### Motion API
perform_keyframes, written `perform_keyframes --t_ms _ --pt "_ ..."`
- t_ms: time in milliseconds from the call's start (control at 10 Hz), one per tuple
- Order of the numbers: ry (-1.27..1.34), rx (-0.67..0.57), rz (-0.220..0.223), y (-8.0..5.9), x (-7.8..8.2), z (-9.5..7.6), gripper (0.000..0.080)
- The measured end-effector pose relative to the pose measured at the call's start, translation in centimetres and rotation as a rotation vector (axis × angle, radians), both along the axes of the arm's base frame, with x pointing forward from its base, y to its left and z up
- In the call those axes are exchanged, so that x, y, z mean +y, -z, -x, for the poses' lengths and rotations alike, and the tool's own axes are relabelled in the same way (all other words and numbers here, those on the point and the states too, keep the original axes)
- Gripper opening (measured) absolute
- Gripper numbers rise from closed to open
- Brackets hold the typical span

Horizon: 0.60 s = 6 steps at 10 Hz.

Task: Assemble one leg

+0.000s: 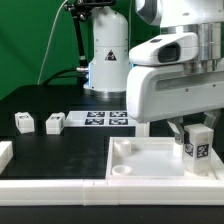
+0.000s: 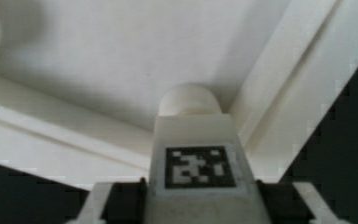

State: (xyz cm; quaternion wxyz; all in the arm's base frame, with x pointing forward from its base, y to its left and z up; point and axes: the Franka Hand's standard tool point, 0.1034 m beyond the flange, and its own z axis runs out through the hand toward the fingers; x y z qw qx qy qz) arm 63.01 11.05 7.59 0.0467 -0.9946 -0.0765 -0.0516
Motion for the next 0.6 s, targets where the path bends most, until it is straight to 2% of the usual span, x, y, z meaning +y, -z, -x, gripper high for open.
perform_keyframes --t_ms 400,600 --pt "0.51 0.036 -0.087 0.0 -0.08 -0.1 0.029" --pt "0.787 0.058 -0.118 0.08 0.39 0.11 0.029"
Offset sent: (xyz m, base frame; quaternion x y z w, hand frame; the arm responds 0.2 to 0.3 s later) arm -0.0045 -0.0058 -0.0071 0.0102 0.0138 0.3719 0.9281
